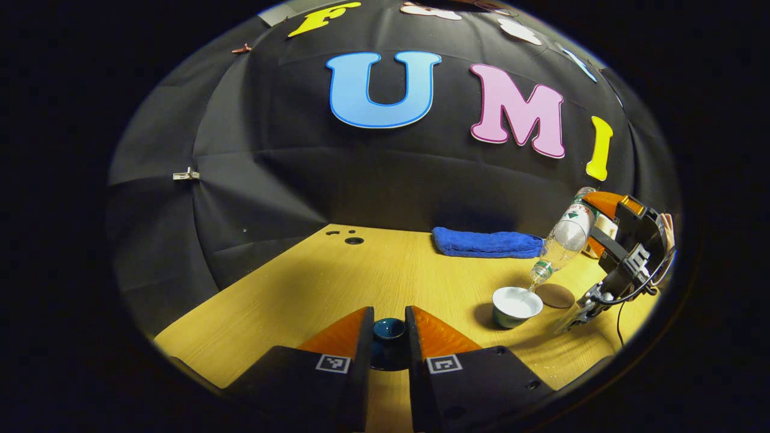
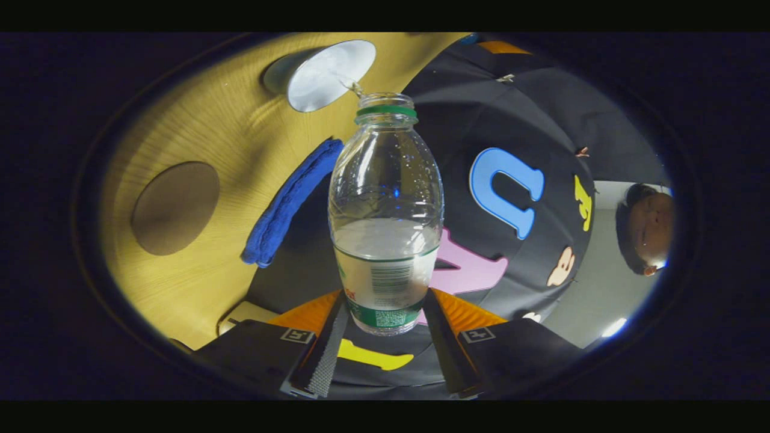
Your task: Open the teacup lid with one hand, grasp the water bottle and pour water into the teacup with the other hand; after pouring, place the water bottle on the coaster and then close the teacup lid.
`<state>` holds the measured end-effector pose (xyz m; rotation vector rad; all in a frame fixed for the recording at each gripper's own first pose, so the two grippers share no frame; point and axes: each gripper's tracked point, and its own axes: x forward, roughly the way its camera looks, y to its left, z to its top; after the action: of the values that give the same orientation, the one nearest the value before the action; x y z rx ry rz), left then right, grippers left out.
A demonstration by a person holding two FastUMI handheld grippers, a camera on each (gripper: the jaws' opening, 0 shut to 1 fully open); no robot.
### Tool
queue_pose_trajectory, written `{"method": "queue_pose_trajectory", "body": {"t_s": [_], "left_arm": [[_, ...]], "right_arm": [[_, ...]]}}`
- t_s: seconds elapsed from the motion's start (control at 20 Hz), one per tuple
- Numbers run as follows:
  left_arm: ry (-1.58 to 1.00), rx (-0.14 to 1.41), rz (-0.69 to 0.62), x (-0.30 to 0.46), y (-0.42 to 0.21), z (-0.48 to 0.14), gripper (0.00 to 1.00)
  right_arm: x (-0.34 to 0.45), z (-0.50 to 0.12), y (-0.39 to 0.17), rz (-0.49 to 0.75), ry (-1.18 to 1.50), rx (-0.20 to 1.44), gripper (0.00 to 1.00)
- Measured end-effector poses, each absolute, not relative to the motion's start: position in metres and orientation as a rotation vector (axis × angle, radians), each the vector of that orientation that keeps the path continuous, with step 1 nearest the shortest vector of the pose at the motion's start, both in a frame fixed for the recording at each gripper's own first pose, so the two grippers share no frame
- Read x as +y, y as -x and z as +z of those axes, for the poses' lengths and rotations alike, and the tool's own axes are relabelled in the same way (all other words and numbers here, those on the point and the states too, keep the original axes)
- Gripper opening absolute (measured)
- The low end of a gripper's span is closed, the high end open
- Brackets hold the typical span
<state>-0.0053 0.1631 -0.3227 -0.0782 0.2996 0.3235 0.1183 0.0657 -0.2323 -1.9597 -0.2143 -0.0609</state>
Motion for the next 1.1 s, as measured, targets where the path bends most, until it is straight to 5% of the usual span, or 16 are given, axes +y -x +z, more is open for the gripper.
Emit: {"method": "queue_pose_trajectory", "body": {"t_s": [0.25, 0.7, 1.1], "left_arm": [[0.081, 0.291, 0.321, 0.163, 0.006, -0.321, 0.32], [0.073, 0.286, 0.321, 0.162, 0.006, -0.318, 0.32], [0.077, 0.293, 0.312, 0.150, 0.002, -0.318, 0.32]], "right_arm": [[0.081, -0.207, -0.113, -0.085, 1.978, -0.346, 0.73], [0.072, -0.207, -0.118, -0.091, 1.961, -0.317, 0.72], [0.057, -0.329, -0.103, 0.207, 1.285, 0.183, 0.73]]}}
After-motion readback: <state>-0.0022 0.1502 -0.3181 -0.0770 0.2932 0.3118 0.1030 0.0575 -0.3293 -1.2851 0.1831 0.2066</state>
